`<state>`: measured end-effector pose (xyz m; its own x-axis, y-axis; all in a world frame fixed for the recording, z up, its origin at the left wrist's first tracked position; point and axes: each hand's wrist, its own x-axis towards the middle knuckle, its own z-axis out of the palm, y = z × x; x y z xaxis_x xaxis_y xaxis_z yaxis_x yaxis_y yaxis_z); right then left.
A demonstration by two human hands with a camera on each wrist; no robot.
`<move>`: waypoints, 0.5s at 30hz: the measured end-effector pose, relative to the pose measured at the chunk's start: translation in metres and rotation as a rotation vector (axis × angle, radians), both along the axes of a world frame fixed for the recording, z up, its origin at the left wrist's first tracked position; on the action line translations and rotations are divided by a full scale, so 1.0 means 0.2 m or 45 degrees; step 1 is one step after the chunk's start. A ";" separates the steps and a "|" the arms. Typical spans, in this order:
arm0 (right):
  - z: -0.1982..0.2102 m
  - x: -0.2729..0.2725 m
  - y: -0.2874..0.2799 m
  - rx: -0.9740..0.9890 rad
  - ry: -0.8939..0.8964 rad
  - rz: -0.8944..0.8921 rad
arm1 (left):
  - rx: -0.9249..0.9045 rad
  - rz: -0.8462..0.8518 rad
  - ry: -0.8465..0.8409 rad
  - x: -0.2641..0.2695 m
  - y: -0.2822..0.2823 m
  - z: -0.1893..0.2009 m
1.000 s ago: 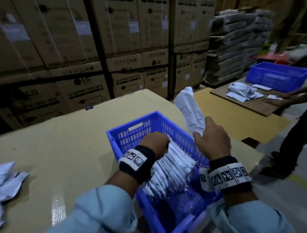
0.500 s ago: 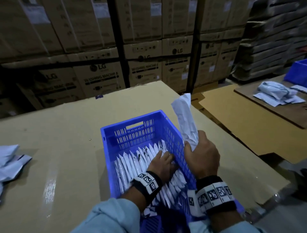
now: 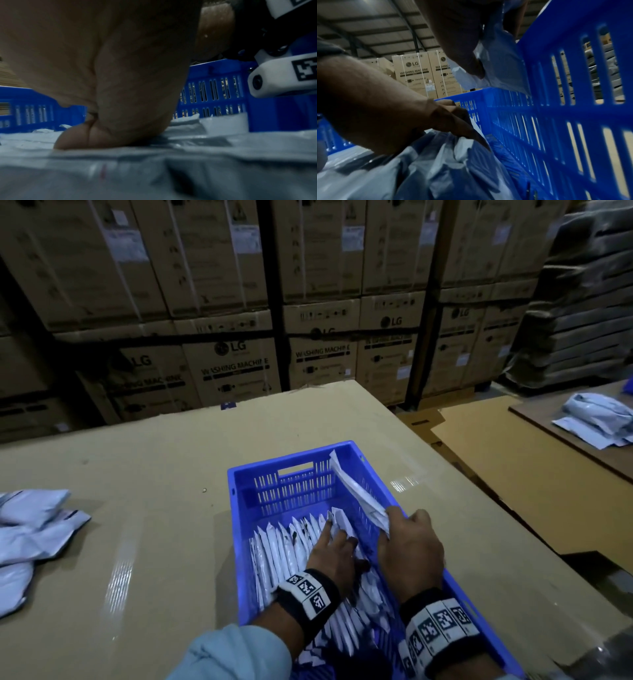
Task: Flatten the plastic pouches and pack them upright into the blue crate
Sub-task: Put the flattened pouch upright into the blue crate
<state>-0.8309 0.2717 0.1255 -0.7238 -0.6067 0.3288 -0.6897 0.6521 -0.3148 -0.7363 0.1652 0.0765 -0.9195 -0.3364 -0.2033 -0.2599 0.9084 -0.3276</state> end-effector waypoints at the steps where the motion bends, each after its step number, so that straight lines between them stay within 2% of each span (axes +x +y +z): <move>1: -0.01 0.00 -0.01 0.061 -0.010 -0.004 | -0.003 -0.005 0.004 0.01 0.00 0.01; 4: -0.06 -0.01 -0.03 0.275 -0.029 0.048 | -0.058 -0.038 -0.057 0.01 0.03 0.03; 9: -0.05 0.01 -0.03 0.463 -0.042 0.084 | -0.108 0.013 -0.124 0.04 0.07 0.07; 15: -0.10 0.04 -0.06 0.670 0.088 0.177 | -0.017 0.096 -0.084 0.08 0.05 0.08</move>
<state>-0.8232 0.2601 0.1054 -0.6124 -0.7906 -0.0008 -0.7881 0.6104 0.0786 -0.7197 0.1760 0.0928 -0.8762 -0.4074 -0.2574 -0.3049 0.8823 -0.3586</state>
